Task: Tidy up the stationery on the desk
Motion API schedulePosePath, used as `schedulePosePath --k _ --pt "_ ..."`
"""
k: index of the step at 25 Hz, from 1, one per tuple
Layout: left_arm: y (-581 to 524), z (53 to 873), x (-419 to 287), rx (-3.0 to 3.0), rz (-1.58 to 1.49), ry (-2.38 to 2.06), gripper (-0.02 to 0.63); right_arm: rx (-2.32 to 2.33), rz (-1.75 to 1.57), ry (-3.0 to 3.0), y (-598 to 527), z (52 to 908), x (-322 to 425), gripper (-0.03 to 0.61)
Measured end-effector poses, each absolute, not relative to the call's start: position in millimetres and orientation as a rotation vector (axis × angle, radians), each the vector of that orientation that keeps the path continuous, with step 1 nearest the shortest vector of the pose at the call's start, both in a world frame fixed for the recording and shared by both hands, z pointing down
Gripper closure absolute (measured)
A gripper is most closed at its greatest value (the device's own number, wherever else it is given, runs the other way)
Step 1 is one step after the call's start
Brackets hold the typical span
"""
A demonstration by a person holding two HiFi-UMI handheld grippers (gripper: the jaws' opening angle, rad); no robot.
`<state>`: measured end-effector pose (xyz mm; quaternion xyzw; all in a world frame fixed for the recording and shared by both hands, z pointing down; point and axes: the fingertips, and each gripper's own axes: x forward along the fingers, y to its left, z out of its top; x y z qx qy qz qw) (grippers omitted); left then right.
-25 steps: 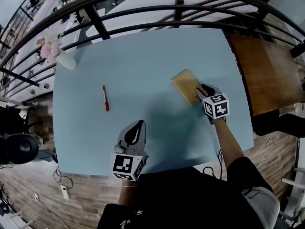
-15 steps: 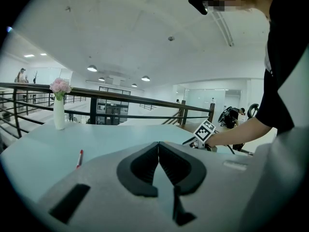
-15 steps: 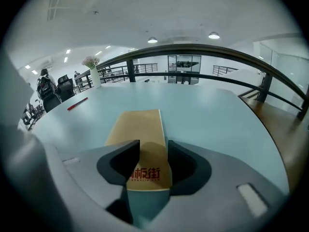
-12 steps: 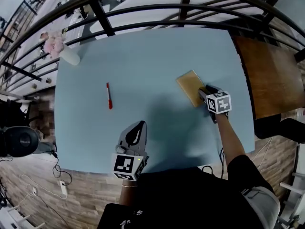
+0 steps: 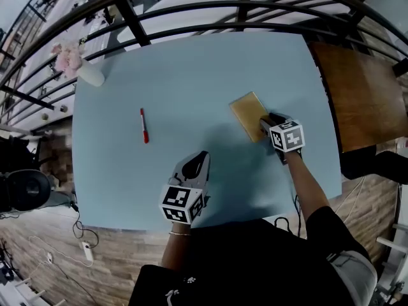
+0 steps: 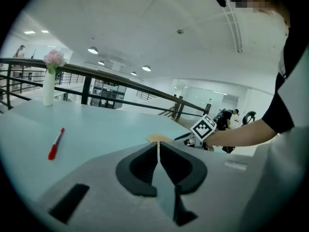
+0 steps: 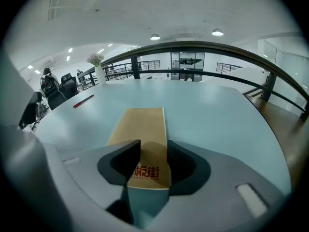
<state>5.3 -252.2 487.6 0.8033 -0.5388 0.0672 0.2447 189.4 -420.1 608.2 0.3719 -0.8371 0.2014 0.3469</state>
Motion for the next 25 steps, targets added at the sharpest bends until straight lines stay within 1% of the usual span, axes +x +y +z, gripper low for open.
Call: schedulePosePath --k 4,10,19,25 --pt "-270.5 514.3 29.1 2.162 0.233 -1.369 0.578 0.975 0.532 -2.172 -413.7 606.9 185.7 0.394" --pt "-282.8 545.0 38.8 2.102 0.262 -1.29 0.541 0.974 0.555 -2.172 -394.3 606.1 167.9 0.396" --pt "-287.6 583.8 71.6 2.035 0.312 -1.149 0.476 0.931 0.583 -2.19 -365.6 610.6 155.8 0.4" --pt "-287.1 595.3 81.0 2.019 0.358 -1.13 0.46 0.906 0.612 -2.205 -348.1 613.4 148.9 0.413"
